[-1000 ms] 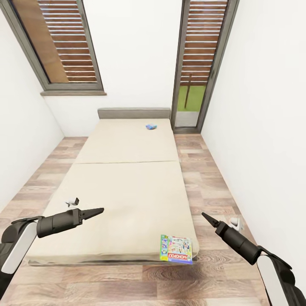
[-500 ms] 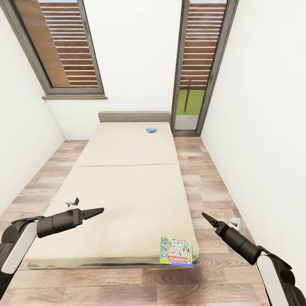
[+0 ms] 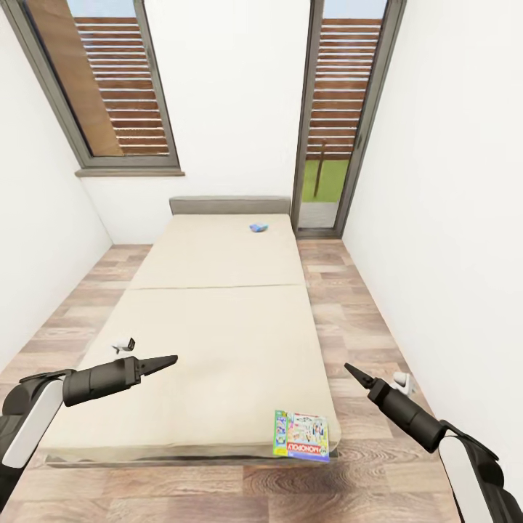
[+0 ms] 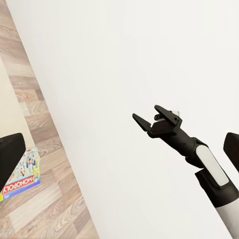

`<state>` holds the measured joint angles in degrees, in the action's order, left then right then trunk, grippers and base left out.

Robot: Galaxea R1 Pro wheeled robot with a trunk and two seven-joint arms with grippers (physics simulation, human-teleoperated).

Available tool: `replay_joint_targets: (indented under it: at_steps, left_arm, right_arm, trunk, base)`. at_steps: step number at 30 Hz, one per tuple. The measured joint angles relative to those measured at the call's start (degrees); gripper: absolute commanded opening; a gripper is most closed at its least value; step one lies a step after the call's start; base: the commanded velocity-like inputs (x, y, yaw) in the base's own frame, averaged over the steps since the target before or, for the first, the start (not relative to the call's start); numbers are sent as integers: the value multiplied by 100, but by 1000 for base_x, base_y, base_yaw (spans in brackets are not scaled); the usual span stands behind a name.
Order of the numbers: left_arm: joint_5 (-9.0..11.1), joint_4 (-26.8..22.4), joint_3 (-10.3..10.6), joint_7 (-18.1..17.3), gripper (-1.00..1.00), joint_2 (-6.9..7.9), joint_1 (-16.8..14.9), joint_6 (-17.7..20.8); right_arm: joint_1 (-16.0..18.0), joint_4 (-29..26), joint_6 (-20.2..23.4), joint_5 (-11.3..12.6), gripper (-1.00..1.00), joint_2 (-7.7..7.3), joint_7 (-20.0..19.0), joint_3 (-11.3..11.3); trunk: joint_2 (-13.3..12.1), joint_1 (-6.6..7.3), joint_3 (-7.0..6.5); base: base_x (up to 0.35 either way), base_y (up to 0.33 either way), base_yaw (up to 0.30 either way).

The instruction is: Put all the toys in the child's room - the three board games (two on the bed and one on the table), the two jigsaw puzzles on the table, and the tennis ball on the table - inside the toy box on the table in the child's room.

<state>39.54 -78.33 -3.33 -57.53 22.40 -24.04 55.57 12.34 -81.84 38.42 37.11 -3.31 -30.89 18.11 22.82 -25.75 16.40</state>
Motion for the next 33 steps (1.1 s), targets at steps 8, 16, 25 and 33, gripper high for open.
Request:
replay_joint_targets:
  at_steps: [8, 16, 25, 33]
  left_arm:
    - [-1, -1, 0, 5, 100, 0, 0, 1]
    - [8, -3, 0, 114, 100, 0, 0, 1]
    - [11, -6, 0, 149, 100, 0, 0, 2]
    - [13, -6, 0, 153, 100, 0, 0, 4]
  right_arm:
    - [0, 3, -2, -4, 100, 4, 8, 0]
    - [2, 36, -8, -9, 100, 8, 16, 4]
    - [7, 82, -9, -58, 100, 15, 15, 8]
    - [8, 89, -8, -134, 100, 26, 14, 11]
  trunk:
    - [0, 0, -74]
    - [0, 0, -147]
    - [0, 0, -230]
    - [0, 0, -303]
  base:
    - [0, 0, 0]
    - [0, 0, 0]
    - [0, 0, 0]
    - [0, 0, 0]
